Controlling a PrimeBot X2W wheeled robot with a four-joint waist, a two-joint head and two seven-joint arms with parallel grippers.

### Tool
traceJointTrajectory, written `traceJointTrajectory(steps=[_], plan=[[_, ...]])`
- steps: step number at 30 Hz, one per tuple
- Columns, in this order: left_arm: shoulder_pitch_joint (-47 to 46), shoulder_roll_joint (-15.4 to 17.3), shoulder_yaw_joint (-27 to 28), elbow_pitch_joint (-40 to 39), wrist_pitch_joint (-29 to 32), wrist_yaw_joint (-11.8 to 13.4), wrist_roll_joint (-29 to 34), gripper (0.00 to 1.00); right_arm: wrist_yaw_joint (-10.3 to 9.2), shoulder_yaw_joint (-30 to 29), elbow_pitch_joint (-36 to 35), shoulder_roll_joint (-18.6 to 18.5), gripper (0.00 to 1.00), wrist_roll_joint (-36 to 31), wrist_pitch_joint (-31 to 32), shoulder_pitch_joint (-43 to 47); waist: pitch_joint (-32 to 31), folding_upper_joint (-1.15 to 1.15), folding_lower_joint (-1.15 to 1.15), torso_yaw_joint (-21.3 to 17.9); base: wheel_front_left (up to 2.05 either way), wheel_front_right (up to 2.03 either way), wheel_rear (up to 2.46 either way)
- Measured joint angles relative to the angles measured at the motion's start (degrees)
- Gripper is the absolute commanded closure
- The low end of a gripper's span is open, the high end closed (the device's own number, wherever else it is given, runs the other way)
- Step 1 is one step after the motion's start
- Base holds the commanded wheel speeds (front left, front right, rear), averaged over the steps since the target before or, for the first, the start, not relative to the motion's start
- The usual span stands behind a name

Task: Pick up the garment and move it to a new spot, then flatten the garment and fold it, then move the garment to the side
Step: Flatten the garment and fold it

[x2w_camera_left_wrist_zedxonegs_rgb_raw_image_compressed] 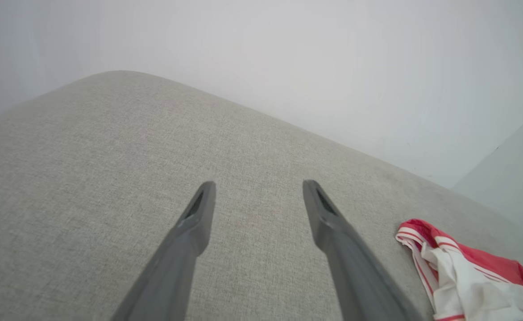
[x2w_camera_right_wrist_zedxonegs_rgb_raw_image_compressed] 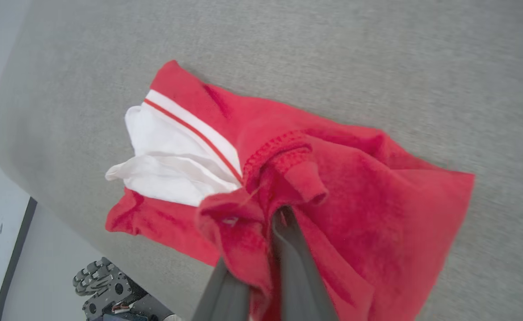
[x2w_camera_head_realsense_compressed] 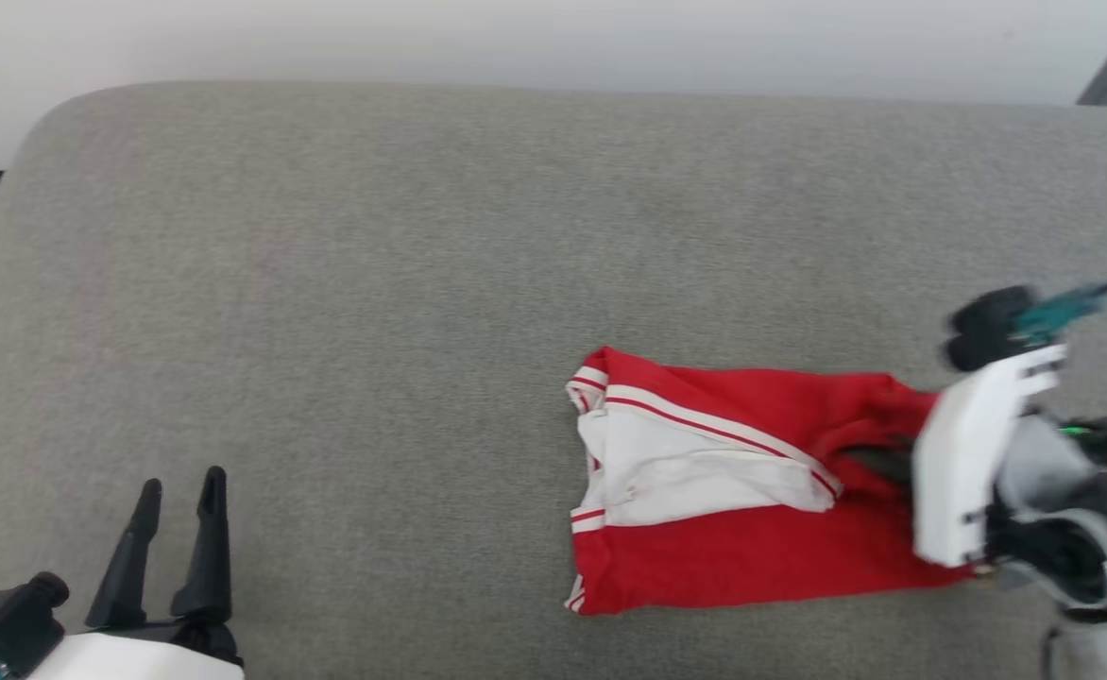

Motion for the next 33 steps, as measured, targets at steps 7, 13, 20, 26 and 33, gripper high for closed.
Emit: traceJointTrajectory(steps=[7, 13, 20, 26, 33], plan=[[-0.5, -0.1, -2.1, 0.7, 0.0, 0.0, -0.4, 0.0, 0.0, 10.1, 4.5, 1.2, 1.0, 1.1, -3.3, -2.9, -0.4, 0.0, 0.0, 3.4, 0.0, 0.0, 0.0], [-1.2, -0.1, -2.9, 1.3, 0.0, 0.0, -1.1, 0.0, 0.0, 16.0, 10.4, 2.0, 1.0, 1.6, -7.2, -6.5, -0.7, 0.0, 0.0, 6.2, 0.0, 0.0, 0.0], [-1.3, -0.1, -3.0, 1.5, 0.0, 0.0, -2.0, 0.0, 0.0, 19.2, 14.4, 2.1, 0.0, 3.5, -9.9, -8.9, -1.2, 0.0, 0.0, 7.0, 0.0, 0.0, 0.0], [-0.7, -0.1, -1.4, 0.6, 0.0, 0.0, -1.9, 0.0, 0.0, 16.7, 10.3, 0.3, 0.0, 4.7, -10.9, -9.1, -1.6, 0.0, 0.0, 5.0, 0.0, 0.0, 0.0], [0.5, 0.2, 0.6, -0.6, 0.0, 0.0, -1.8, 0.0, 0.0, 9.1, 5.9, -1.1, 0.0, 4.0, -17.1, -6.4, -2.6, 0.0, 0.0, 2.1, 0.0, 0.0, 0.0]])
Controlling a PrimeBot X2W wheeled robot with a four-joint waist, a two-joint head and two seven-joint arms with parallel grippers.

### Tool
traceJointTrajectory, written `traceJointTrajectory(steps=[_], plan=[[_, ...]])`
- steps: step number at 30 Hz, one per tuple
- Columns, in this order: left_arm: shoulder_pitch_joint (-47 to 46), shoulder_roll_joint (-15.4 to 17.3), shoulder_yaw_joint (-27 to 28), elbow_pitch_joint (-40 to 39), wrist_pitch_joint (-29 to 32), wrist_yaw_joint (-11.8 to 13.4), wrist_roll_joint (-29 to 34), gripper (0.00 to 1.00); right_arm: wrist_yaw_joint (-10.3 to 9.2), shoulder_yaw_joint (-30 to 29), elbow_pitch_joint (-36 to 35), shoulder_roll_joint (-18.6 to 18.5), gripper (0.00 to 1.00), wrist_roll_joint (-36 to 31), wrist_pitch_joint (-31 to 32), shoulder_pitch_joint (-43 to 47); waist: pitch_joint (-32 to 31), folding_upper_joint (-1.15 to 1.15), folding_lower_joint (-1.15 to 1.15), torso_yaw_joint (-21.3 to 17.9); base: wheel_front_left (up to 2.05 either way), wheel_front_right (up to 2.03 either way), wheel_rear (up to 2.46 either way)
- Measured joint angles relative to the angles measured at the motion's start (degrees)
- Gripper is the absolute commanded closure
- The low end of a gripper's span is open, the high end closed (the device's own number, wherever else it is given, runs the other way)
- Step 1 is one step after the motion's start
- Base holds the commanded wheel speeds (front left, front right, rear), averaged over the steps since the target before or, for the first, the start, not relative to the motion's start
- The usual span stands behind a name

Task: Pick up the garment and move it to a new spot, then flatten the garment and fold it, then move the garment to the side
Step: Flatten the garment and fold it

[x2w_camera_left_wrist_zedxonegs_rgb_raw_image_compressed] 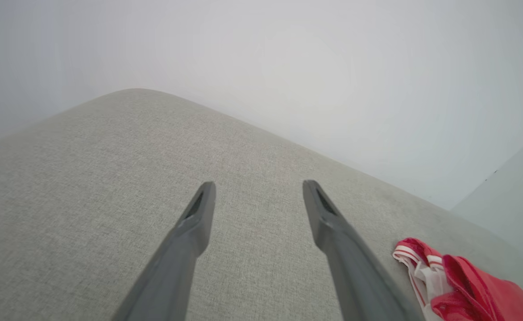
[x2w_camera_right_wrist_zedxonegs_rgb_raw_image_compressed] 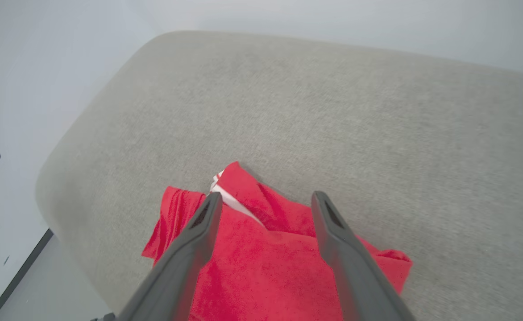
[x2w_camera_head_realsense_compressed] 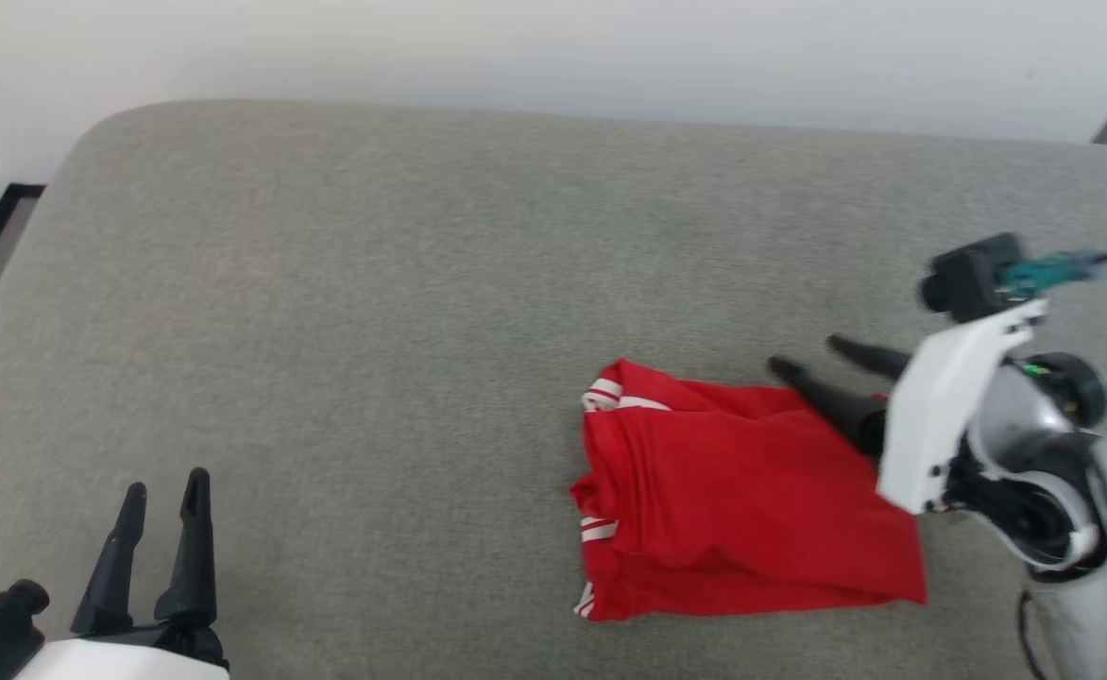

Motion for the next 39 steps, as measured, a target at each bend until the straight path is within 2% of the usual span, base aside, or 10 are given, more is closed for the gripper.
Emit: traceJointTrajectory(steps=[7, 13, 21, 30, 39], plan=[[0.5, 0.2, 0.8, -0.9, 0.0, 0.0, 1.2, 0.0, 0.0, -5.6, -0.7, -0.5, 0.0, -2.6, -11.3, 3.8, -0.9, 0.0, 0.0, -3.0, 0.0, 0.0, 0.0], [0.7, 0.5, 1.3, -1.1, 0.0, 0.0, 2.4, 0.0, 0.0, -7.2, 0.1, -0.6, 0.0, -3.5, -23.6, 8.0, -2.2, 0.0, 0.0, -4.7, 0.0, 0.0, 0.0], [3.0, 0.3, 2.2, -2.3, 0.0, 0.0, 5.5, 0.0, 0.0, -7.2, 5.4, 0.4, 0.0, -5.3, -36.7, 12.8, -4.8, 0.0, 0.0, -6.3, 0.0, 0.0, 0.0], [5.8, -0.5, 3.8, -3.4, 0.0, 0.0, 9.1, 0.0, 0.0, -5.8, 9.7, 0.4, 0.0, -7.1, -46.4, 16.5, -8.1, 0.0, 0.0, -7.4, 0.0, 0.0, 0.0], [7.3, -1.2, 4.6, -4.5, 0.0, 0.0, 10.6, 0.0, 0.0, -5.4, 11.6, 1.0, 0.0, -8.8, -52.4, 19.0, -9.7, 0.0, 0.0, -8.0, 0.0, 0.0, 0.0]])
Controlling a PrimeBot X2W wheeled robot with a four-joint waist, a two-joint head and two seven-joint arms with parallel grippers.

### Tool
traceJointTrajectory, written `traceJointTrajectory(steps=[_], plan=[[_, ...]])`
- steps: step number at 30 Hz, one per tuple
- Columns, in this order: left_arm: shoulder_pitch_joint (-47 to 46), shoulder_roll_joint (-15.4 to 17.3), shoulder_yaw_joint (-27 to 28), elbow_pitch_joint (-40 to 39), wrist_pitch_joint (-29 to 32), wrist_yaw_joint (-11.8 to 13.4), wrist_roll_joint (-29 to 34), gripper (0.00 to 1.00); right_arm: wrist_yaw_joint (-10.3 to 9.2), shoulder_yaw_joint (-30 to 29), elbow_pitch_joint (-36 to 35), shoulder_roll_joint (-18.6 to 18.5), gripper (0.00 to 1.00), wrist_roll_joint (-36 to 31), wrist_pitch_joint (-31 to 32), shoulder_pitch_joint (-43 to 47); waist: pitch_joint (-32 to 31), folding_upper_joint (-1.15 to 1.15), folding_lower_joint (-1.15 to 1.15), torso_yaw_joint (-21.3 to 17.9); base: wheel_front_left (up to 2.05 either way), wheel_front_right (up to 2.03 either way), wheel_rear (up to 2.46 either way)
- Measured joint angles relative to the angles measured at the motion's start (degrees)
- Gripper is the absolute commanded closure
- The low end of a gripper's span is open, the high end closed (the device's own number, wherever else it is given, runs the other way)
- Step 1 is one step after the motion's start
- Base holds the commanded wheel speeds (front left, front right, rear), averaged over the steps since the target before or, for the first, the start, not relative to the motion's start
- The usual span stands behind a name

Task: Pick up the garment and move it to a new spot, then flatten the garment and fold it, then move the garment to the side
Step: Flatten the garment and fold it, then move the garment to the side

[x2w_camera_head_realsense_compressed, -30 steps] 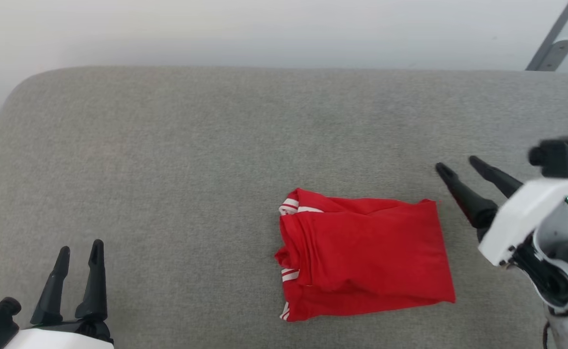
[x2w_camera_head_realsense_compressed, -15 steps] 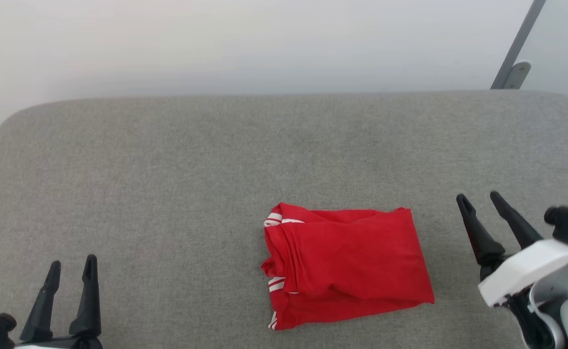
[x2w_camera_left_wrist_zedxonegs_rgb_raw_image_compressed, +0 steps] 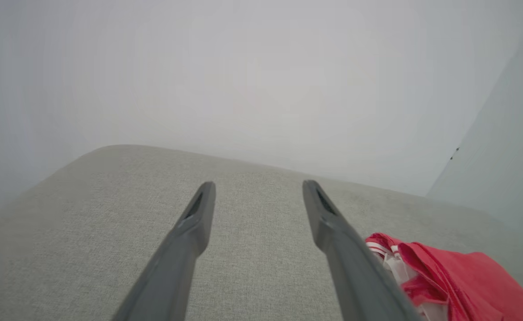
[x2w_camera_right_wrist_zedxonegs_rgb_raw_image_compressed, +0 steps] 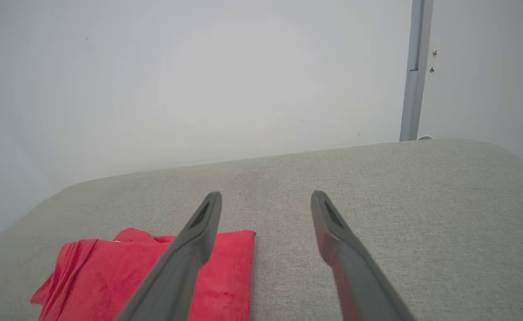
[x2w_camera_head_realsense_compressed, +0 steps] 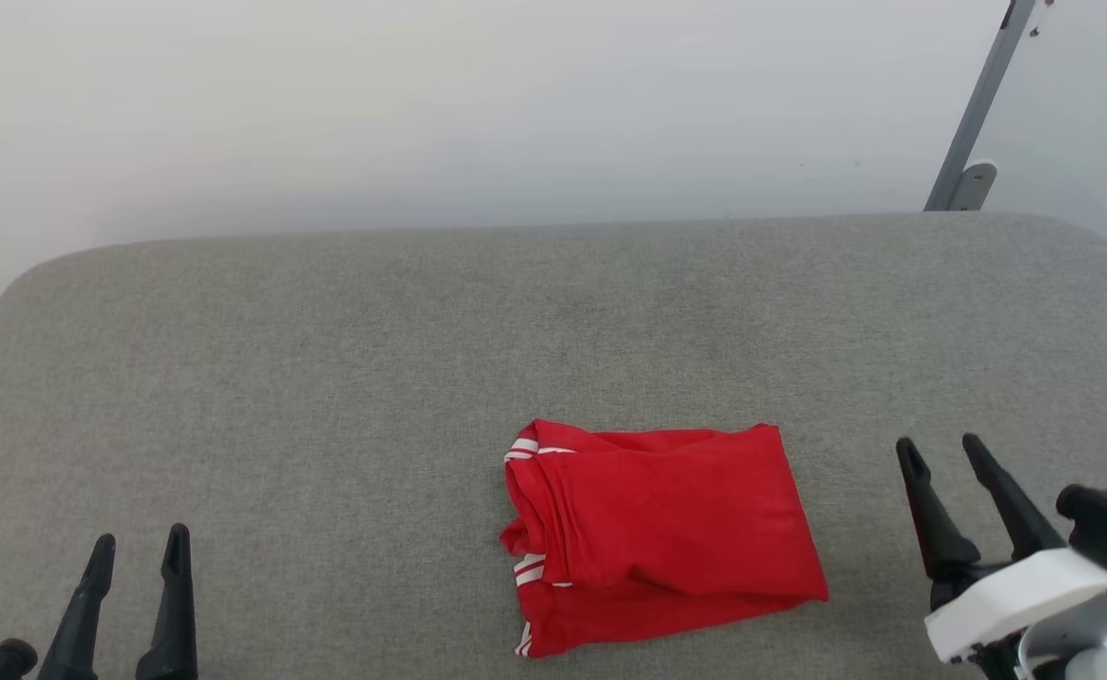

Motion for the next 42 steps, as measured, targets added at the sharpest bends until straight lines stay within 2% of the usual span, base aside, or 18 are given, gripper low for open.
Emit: traceJointTrajectory(steps=[14, 31, 38, 42], plan=[[0.1, -0.3, -0.7, 0.5, 0.0, 0.0, 2.0, 0.0, 0.0, -0.3, 2.8, 1.5, 0.0, -1.3, -3.4, 2.0, -0.9, 0.0, 0.0, -0.6, 0.0, 0.0, 0.0], [-0.8, -0.4, -2.2, 1.8, 0.0, 0.0, 2.8, 0.0, 0.0, -0.3, 2.7, 2.2, 0.0, -2.0, -3.3, 2.6, -1.0, 0.0, 0.0, 0.0, 0.0, 0.0, 0.0], [-1.5, -0.3, -2.4, 1.9, 0.0, 0.0, 3.4, 0.0, 0.0, 3.0, 3.1, 0.9, 0.0, 0.1, 2.8, -0.4, -0.5, 0.0, 0.0, 0.9, 0.0, 0.0, 0.0], [-2.1, 0.0, -2.4, 1.8, 0.0, 0.0, 3.3, 0.0, 0.0, 3.8, 4.9, -0.3, 0.0, 3.5, 11.4, -4.0, 0.3, 0.0, 0.0, 2.0, 0.0, 0.0, 0.0]])
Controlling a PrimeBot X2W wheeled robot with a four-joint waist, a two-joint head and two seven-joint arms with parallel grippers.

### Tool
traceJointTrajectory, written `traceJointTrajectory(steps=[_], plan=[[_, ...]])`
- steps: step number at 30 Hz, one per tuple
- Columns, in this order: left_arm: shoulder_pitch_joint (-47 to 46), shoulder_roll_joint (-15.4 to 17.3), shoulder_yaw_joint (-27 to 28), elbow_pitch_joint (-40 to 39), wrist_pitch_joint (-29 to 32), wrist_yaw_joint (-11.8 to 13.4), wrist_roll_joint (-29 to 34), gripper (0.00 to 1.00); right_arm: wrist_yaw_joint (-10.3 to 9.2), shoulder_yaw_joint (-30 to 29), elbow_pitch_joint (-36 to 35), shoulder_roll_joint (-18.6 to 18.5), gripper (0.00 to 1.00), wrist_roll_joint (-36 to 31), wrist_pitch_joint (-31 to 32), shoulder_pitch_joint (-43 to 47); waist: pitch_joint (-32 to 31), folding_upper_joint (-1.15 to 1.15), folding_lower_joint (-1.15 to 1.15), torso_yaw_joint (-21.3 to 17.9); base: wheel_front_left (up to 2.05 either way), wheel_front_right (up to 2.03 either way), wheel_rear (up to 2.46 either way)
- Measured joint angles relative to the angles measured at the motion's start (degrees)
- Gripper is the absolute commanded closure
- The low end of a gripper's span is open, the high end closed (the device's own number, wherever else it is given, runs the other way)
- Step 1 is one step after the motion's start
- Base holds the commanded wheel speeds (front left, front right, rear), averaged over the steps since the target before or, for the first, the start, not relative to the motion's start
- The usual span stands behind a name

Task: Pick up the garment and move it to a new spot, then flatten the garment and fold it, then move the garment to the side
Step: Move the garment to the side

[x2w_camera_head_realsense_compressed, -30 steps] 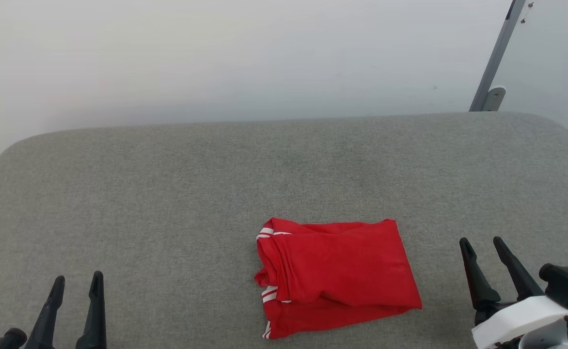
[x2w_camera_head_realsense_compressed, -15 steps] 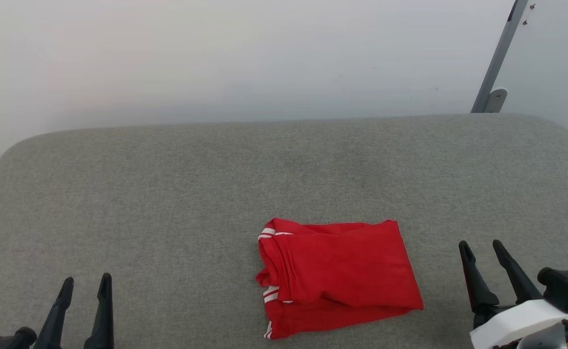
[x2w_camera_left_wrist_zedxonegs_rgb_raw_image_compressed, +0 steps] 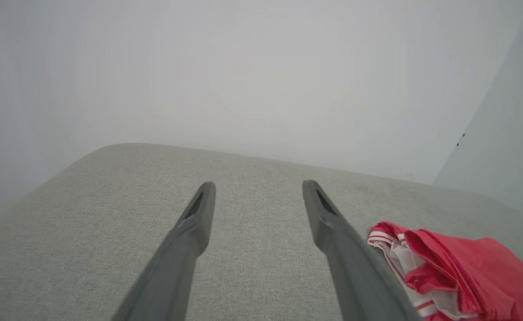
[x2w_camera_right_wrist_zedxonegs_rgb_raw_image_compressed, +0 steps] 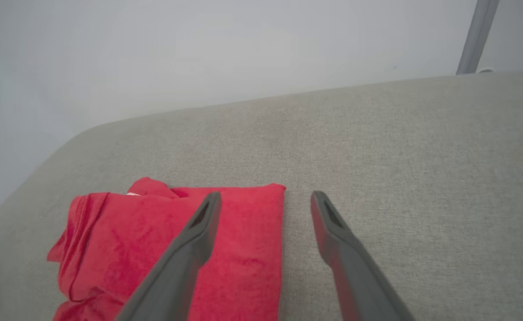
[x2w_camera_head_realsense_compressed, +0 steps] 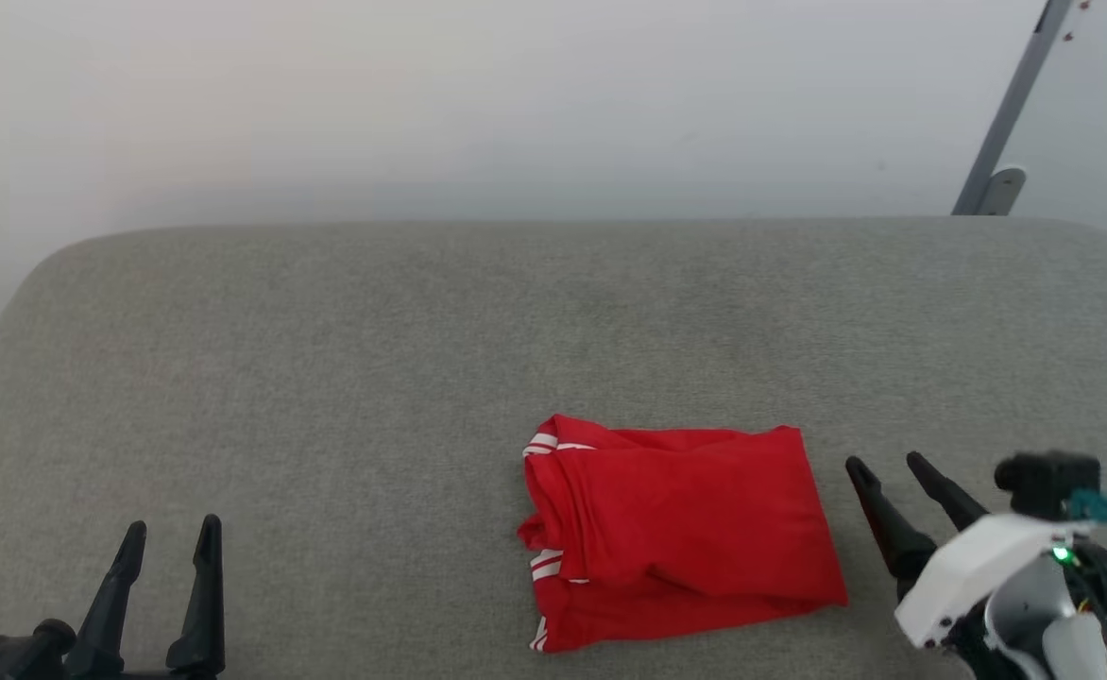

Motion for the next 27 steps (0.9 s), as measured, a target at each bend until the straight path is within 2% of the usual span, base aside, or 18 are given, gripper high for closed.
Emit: traceJointTrajectory(steps=[6, 12, 21, 26, 27], plan=[[-1.4, -0.3, -0.2, -0.3, 0.0, 0.0, -0.8, 0.0, 0.0, 1.3, 1.1, -3.5, 0.0, 1.8, 12.6, -5.1, 2.4, 0.0, 0.0, 1.4, 0.0, 0.0, 0.0], [-3.7, -0.6, -1.4, 0.1, 0.0, 0.0, -1.5, 0.0, 0.0, 2.2, 2.5, -5.4, 0.0, 3.1, 26.3, -9.2, 5.8, 0.0, 0.0, 3.0, 0.0, 0.0, 0.0], [-7.2, -0.6, -3.0, 0.6, 0.0, 0.0, -2.7, 0.0, 0.0, 5.5, 6.0, -5.0, 0.0, 4.4, 44.0, -14.2, 10.2, 0.0, 0.0, 5.5, 0.0, 0.0, 0.0], [-8.7, -0.6, -3.7, 1.1, 0.0, 0.0, -3.1, 0.0, -0.03, 7.5, 8.3, -4.9, 0.0, 4.5, 51.3, -17.6, 11.7, 0.0, 0.0, 6.6, 0.0, 0.0, 0.0], [-8.8, -0.6, -3.9, 1.2, 0.0, 0.0, -3.2, 0.0, -0.1, 8.4, 8.1, -5.2, 0.36, 4.5, 52.1, -18.1, 11.9, 0.0, 0.0, 6.8, 0.0, 0.0, 0.0]])
